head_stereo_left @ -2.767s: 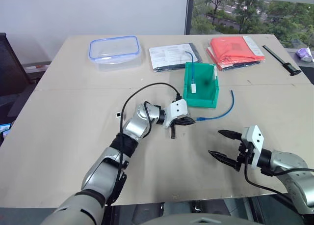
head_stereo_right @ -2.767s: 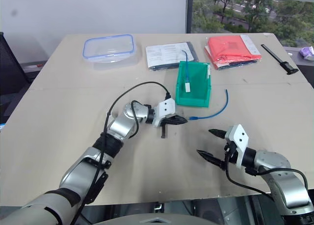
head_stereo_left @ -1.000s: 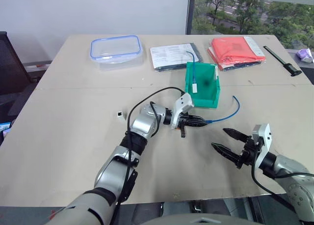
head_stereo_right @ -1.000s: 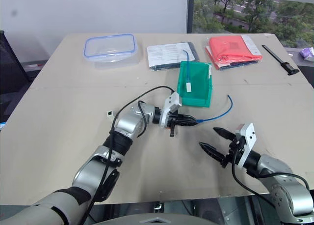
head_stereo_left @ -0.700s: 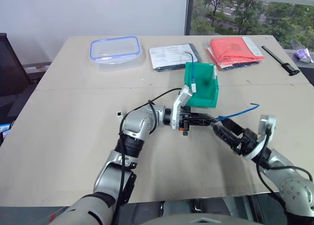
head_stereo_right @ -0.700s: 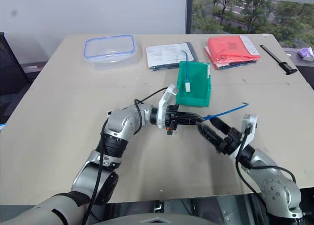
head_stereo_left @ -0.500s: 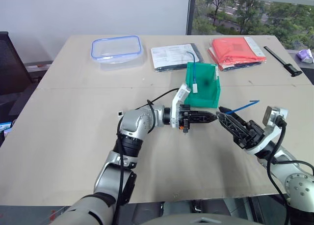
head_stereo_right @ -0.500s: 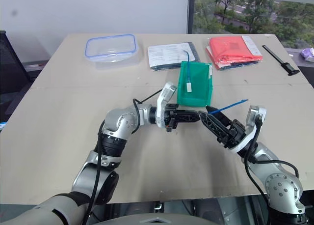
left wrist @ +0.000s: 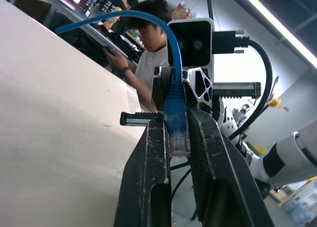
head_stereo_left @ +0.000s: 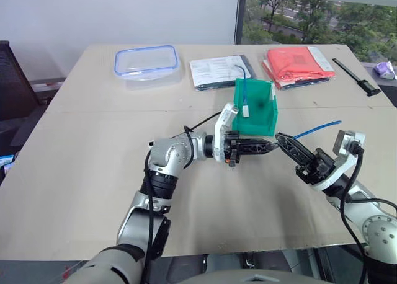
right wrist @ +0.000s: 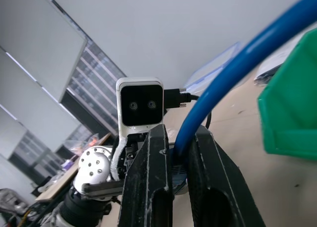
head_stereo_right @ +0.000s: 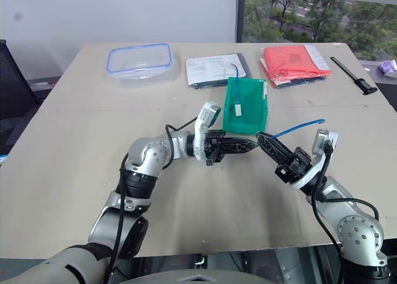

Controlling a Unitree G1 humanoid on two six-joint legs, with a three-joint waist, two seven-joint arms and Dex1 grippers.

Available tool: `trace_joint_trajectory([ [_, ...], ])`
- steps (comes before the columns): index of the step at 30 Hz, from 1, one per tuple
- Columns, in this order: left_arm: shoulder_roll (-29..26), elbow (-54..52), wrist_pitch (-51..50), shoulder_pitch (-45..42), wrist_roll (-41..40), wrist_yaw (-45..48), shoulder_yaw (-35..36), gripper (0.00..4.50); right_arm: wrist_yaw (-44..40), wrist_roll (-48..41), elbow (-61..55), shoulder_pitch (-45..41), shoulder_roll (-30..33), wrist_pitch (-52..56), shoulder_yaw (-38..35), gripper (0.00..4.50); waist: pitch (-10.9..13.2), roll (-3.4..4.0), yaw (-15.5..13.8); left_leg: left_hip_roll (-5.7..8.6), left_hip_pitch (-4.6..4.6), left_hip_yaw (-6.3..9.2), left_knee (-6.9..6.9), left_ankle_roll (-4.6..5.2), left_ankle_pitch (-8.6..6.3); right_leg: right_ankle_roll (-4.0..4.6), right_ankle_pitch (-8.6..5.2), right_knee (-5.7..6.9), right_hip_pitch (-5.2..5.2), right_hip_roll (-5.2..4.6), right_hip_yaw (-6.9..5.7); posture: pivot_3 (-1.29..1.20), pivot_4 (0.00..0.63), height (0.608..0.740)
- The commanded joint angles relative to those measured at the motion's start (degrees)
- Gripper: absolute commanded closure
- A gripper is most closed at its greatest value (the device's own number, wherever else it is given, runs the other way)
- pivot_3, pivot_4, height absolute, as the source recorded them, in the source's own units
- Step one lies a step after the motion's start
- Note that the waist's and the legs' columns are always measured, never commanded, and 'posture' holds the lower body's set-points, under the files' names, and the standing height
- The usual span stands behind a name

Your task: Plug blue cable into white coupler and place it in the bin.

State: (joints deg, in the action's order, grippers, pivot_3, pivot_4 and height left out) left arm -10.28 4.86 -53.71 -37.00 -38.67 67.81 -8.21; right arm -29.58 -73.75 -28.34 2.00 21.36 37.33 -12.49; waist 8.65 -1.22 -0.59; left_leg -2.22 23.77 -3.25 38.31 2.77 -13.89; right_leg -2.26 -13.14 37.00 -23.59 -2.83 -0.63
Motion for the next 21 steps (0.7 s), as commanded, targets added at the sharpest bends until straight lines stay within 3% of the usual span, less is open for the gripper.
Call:
trace_joint_trajectory([
  [1,0.7,-4.5,2.2,0.8,-0.9,-2.1,0.4,2.43,0.6,-2.2,-1.4,-2.3,0.3,-0.3,-0.8,4.50,0.0,0.00,-0.1,-0.01,0.00,0.00,0.00,0.00,0.00,0.00,0.00,0.00,0.00,0.00,0.00,0.00,0.150,0.737],
  [3,-0.4,-8.7,3.3,2.6,-1.1,-3.0,0.7,1.71,0.7,-2.0,-0.4,-3.4,0.5,-0.4,-1.0,4.50,0.0,0.00,-0.1,-0.02,0.00,0.01,0.01,0.00,0.00,0.00,0.00,0.00,0.01,-0.01,0.00,0.00,0.150,0.737],
  [6,-3.2,-18.9,4.7,6.3,-1.7,-6.0,2.4,1.71,0.5,-0.7,1.1,-4.7,1.0,-1.0,-1.5,4.50,0.0,0.00,0.0,-0.04,0.01,0.01,-0.01,0.00,0.00,0.01,0.00,0.00,0.00,-0.01,0.02,0.00,0.150,0.737],
  [9,-4.5,-28.8,7.5,9.5,0.7,-14.9,5.8,1.71,0.6,-0.1,2.6,-6.1,1.3,-1.5,-2.2,4.50,0.0,0.02,0.1,-0.12,0.01,0.01,-0.03,0.00,0.00,0.01,0.00,-0.01,-0.01,-0.01,0.04,0.00,0.150,0.737],
  [17,-10.1,-44.1,22.0,25.5,25.8,-41.1,11.4,1.71,-1.2,2.4,6.4,-10.6,2.2,-1.1,-2.1,4.50,0.0,0.06,0.1,-0.10,-0.07,-0.11,-0.05,0.00,0.00,0.01,0.01,-0.02,0.01,-0.04,0.14,0.00,0.150,0.737],
  [21,-7.1,-47.5,25.6,35.1,39.0,-56.3,12.5,1.71,-2.7,4.4,8.2,-13.9,1.8,-0.4,0.2,4.50,0.0,0.04,-0.2,-0.12,-0.03,-0.09,-0.07,0.00,0.00,0.01,0.01,-0.04,0.00,-0.09,0.09,0.00,0.150,0.737],
])
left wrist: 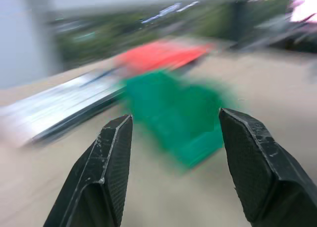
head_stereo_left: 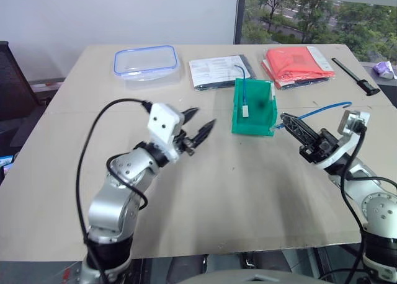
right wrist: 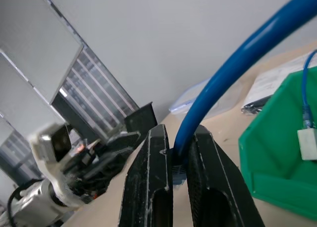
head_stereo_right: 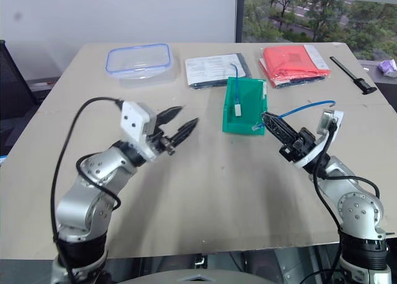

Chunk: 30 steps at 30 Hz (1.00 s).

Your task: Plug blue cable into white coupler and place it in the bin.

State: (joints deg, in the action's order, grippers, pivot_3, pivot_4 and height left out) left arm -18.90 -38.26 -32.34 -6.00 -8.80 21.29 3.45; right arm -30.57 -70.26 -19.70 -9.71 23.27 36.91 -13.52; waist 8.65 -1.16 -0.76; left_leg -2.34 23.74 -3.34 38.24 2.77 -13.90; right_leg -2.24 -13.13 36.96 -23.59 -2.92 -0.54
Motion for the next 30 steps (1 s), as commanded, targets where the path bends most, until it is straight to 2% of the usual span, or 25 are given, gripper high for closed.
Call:
trace_joint_trajectory([
  [1,2.1,-3.8,6.0,7.0,12.2,-12.4,0.2,1.71,-1.9,1.3,-0.2,-2.8,-0.3,0.2,1.8,4.50,0.0,0.00,0.0,-0.01,0.01,0.03,0.00,0.00,0.00,0.00,0.00,-0.01,0.00,-0.02,-0.03,0.00,0.150,0.737],
  [4,4.6,0.4,10.1,12.7,16.1,-16.6,-1.8,1.71,-2.3,2.1,0.2,-3.8,-0.8,0.4,2.5,4.50,0.0,0.00,-0.2,0.01,0.02,0.01,-0.02,0.00,0.00,0.01,0.00,-0.02,0.00,-0.11,-0.03,0.00,0.150,0.737],
  [9,7.1,8.3,16.1,16.0,17.4,-19.2,-2.4,1.71,-2.4,3.0,-0.1,-4.1,-1.0,0.6,3.0,4.50,0.0,0.02,-0.1,0.03,0.02,0.03,0.00,0.00,-0.01,0.17,-0.09,-0.02,0.00,-0.24,-0.09,0.00,0.150,0.737],
  [16,8.6,14.8,19.2,14.5,15.8,-20.4,0.6,1.71,-2.3,4.4,-0.9,-3.9,-1.3,0.4,3.3,4.50,0.0,0.02,0.0,-0.01,0.05,0.02,-0.06,0.01,-0.01,0.13,-0.07,-0.02,-0.07,-0.25,-0.09,0.00,0.150,0.737],
  [27,9.0,25.2,21.1,8.5,14.2,-20.1,1.4,1.71,-2.0,6.4,-1.3,-3.5,-2.2,-0.2,3.3,4.50,0.0,0.02,0.0,0.01,0.05,-0.01,-0.06,0.01,-0.01,0.08,-0.04,-0.02,-0.07,-0.23,-0.13,0.00,0.150,0.737],
  [28,8.8,25.8,21.4,8.1,14.3,-19.9,1.3,2.20,-2.1,6.6,-1.3,-3.5,-2.3,-0.3,3.4,4.50,0.0,0.03,0.0,0.01,0.04,-0.01,-0.06,0.01,-0.01,0.08,-0.03,-0.02,-0.07,-0.23,-0.13,0.00,0.150,0.737],
  [30,8.7,26.7,21.9,7.7,14.2,-19.4,1.0,2.70,-2.2,7.2,-1.4,-3.6,-2.4,-0.4,3.6,4.50,0.0,0.03,0.0,0.01,0.04,0.00,-0.06,0.01,-0.01,0.08,-0.03,-0.02,-0.07,-0.23,-0.13,0.00,0.150,0.737],
])
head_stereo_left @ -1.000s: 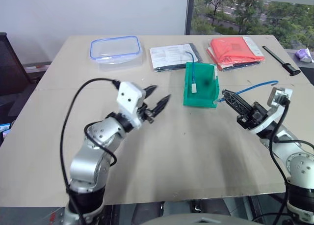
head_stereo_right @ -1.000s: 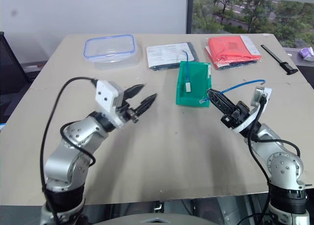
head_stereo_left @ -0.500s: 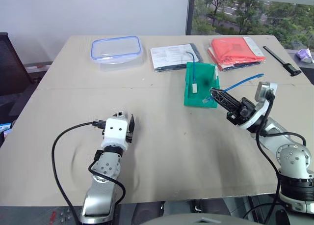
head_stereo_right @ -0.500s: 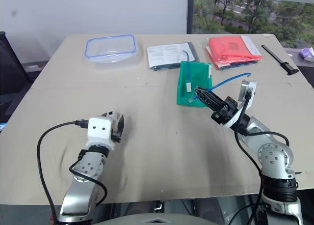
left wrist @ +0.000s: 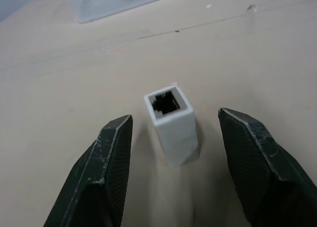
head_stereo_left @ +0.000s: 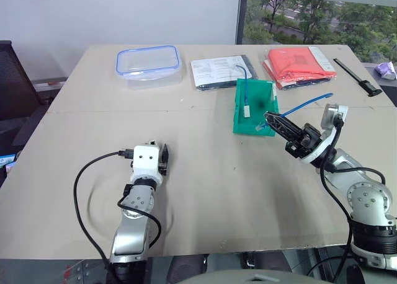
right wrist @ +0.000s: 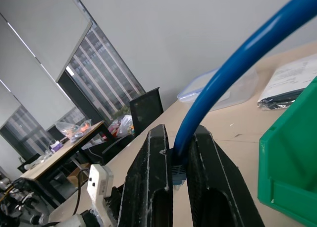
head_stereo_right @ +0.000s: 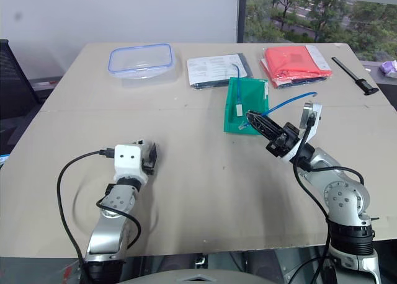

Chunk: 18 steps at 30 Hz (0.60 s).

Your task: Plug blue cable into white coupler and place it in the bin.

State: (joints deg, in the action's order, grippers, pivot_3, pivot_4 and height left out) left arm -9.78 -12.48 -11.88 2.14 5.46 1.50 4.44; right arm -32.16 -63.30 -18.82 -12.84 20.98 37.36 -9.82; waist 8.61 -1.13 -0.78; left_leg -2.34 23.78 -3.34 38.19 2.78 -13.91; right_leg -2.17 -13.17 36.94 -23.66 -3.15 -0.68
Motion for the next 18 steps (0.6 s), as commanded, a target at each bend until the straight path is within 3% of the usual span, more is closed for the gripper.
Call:
trace_joint_trajectory([
  [1,-0.5,1.5,1.7,-0.6,0.0,0.5,-0.1,3.28,-0.7,0.7,-2.4,-0.5,-0.1,-0.9,0.1,4.50,0.0,0.00,0.0,0.00,0.00,-0.01,0.00,0.00,0.00,0.00,0.00,0.00,0.00,0.00,0.01,0.00,0.150,0.737],
  [4,-0.9,3.2,2.8,-1.6,0.0,1.2,-0.6,4.11,-1.0,2.9,-2.7,-0.9,0.2,-1.3,1.1,4.50,0.0,0.02,0.0,0.00,0.00,-0.02,0.00,0.00,0.00,0.00,0.00,0.00,0.00,-0.02,0.01,0.00,0.150,0.737],
  [11,0.0,10.3,9.5,-12.2,-0.6,10.3,-9.3,4.10,0.7,21.6,-3.9,-7.2,-0.2,-8.1,11.6,4.50,-0.1,0.10,-0.1,0.07,0.01,-0.04,0.06,0.00,0.01,0.06,-0.02,0.01,0.00,-0.01,-0.01,0.00,0.150,0.737],
  [15,0.6,15.6,15.3,-19.7,3.3,8.6,-12.8,4.10,0.5,38.2,-0.3,-11.5,-1.1,-19.6,20.2,4.50,0.0,0.08,0.0,0.11,0.07,-0.06,0.05,0.01,0.00,-0.10,0.07,-0.05,-0.03,0.05,-0.01,0.00,0.150,0.737],
  [18,2.4,17.6,17.4,-23.5,3.5,8.1,-14.2,4.10,1.9,44.8,4.6,-13.6,-3.9,-26.1,22.5,4.50,0.0,0.08,0.1,0.13,0.05,-0.08,0.01,0.01,0.00,-0.13,0.07,-0.07,-0.04,0.15,0.00,0.00,0.150,0.737],
])
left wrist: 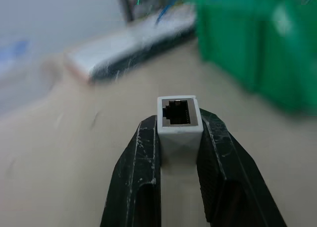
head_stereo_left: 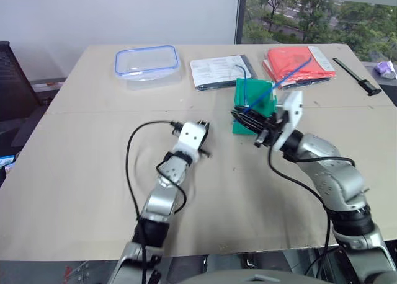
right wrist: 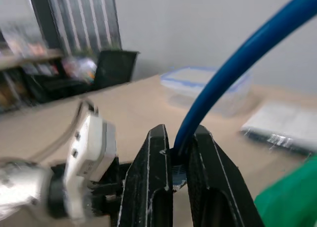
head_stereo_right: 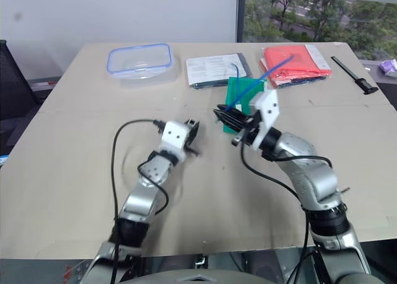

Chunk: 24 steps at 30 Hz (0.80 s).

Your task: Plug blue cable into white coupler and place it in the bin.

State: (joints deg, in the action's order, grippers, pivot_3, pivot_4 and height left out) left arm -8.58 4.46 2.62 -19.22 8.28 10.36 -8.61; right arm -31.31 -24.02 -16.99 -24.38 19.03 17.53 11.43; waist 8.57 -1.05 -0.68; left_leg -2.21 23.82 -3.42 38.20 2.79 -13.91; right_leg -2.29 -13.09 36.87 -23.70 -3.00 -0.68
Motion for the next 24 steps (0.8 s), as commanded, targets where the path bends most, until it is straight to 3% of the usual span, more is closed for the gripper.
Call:
trace_joint_trajectory([
  [1,1.7,1.0,3.2,-2.8,0.5,-0.6,-1.4,4.10,1.1,6.6,3.9,-2.4,-2.7,-7.4,1.5,4.50,0.0,0.00,0.0,0.00,0.01,0.01,-0.01,0.00,0.00,0.00,0.00,0.00,-0.01,0.02,-0.01,0.00,0.150,0.737],
  [6,3.4,0.4,2.6,-2.9,-0.7,2.8,-3.8,4.10,1.6,13.0,8.7,-2.6,-4.1,-11.2,2.8,4.50,0.0,0.00,0.0,-0.01,0.02,0.00,-0.02,0.00,0.00,0.00,0.00,0.00,-0.01,0.04,0.00,0.00,0.150,0.737],
  [15,3.5,-1.3,-5.1,0.2,-5.3,10.3,-5.4,4.10,1.9,14.2,5.2,3.0,-4.2,-11.6,0.5,4.50,0.0,0.00,-0.1,-0.08,0.00,0.02,-0.01,0.00,0.00,0.00,-0.01,0.01,0.01,0.03,0.00,0.00,0.150,0.737],
  [18,2.0,0.7,-8.9,1.7,-6.7,16.9,-8.2,4.10,2.4,13.3,1.6,7.9,-2.9,-8.4,-1.1,4.50,0.0,0.00,-0.1,-0.06,0.02,0.02,-0.02,0.00,0.00,0.00,-0.01,0.00,0.01,0.01,0.01,0.00,0.150,0.737],
  [24,3.4,3.3,-12.1,1.4,-10.6,19.9,-6.9,4.10,4.2,15.0,-2.5,11.8,-1.7,-1.0,-0.9,4.50,0.0,0.01,0.1,-0.08,-0.09,0.02,0.00,0.00,0.00,0.05,-0.03,0.05,0.02,0.02,0.03,0.00,0.150,0.737],
])
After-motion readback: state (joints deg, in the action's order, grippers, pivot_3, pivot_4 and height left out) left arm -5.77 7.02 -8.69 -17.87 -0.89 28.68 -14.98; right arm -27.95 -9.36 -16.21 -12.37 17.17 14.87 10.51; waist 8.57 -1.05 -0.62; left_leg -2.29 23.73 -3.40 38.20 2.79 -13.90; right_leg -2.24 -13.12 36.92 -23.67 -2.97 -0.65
